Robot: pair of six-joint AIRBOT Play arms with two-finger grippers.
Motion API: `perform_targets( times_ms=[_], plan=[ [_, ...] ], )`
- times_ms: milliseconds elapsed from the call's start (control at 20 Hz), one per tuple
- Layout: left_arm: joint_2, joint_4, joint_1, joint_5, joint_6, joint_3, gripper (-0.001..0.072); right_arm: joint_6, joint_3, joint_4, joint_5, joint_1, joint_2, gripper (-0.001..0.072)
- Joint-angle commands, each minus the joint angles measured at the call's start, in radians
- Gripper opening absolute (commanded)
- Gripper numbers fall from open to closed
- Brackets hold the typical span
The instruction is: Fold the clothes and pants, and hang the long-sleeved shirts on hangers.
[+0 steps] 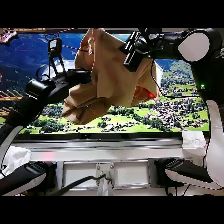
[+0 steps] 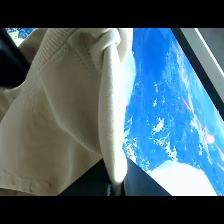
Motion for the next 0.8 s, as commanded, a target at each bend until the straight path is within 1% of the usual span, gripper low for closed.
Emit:
perform_targets(
  times_ms=[0, 250, 750],
  plan=[
    [-0.003, 0.003, 0.034, 0.026, 0.001, 0.001, 0.0013, 0.000, 0.000, 0.014, -0.001, 0.001, 0.001, 0.0027],
    [-0.003, 0.015, 0.098, 0.082, 0.016, 0.001, 0.0011, 0.001, 0.000, 0.014, 0.014, 0.001, 0.001, 0.0027],
    [0.000, 0.015, 0.318, 0.061, 0.017, 0.001, 0.0010, 0.026, 0.000, 0.062, 0.122, 0.001, 0.024, 0.0026]
  ],
)
